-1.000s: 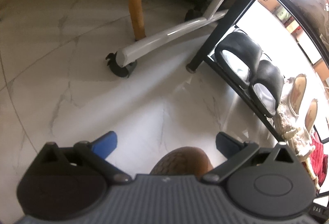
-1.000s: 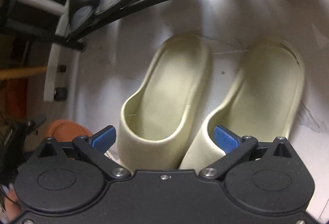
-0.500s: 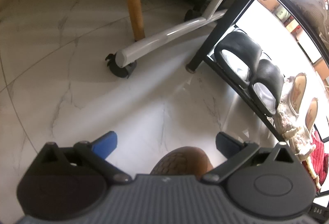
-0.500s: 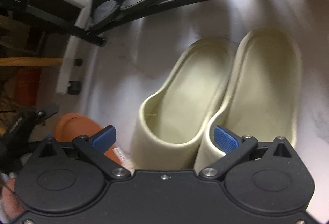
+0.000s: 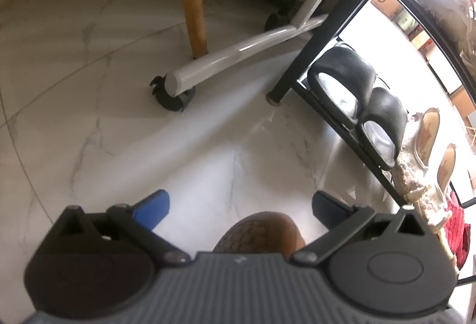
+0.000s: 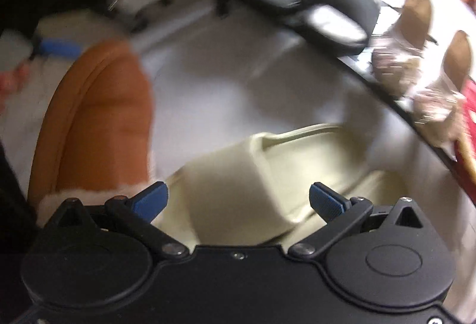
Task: Organize scattered shoes
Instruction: 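Open the right gripper and withdraw it from the paired cream slides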
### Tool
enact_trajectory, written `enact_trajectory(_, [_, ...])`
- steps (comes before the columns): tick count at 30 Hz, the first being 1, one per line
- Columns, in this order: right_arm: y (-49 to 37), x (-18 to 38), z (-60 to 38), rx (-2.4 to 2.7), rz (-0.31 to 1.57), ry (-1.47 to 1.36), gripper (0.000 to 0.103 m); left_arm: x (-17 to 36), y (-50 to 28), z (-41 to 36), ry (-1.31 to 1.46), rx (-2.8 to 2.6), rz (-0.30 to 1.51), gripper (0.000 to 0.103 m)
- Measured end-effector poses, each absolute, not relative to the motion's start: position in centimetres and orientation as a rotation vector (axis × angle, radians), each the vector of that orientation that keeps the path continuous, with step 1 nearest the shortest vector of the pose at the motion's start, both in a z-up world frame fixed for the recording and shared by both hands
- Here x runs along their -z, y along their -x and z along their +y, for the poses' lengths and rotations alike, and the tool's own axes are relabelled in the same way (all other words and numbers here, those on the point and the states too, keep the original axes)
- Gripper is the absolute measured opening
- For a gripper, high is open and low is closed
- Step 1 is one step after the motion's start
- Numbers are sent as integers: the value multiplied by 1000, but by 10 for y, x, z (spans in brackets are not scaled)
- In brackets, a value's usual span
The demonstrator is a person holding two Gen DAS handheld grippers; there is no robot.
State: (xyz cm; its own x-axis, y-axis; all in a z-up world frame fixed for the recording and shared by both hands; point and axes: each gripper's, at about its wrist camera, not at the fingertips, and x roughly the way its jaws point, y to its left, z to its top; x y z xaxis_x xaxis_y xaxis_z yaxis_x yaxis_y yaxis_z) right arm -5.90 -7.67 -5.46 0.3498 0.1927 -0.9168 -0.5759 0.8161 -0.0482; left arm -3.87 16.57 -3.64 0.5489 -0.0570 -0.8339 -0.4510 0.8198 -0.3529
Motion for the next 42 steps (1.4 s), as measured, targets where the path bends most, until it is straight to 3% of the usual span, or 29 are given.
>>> enact_trajectory(5, [59, 89, -66, -398, 1173, 622, 103, 38, 37, 165, 587, -249, 979, 102])
enact_trajectory(19, [63, 94, -109, -337, 1306, 721, 103, 38, 37, 168, 593, -249, 984, 102])
enact_trajectory(27, [30, 16, -207, -232, 1253, 21, 103, 39, 39, 171, 620, -244, 986, 102])
enact_trajectory(32, [13, 54, -313, 119, 1347, -457, 103, 39, 39, 169, 623, -228, 991, 102])
enact_trajectory(42, [22, 98, -350, 209, 1368, -823, 103, 40, 40, 172, 662, -223, 996, 102])
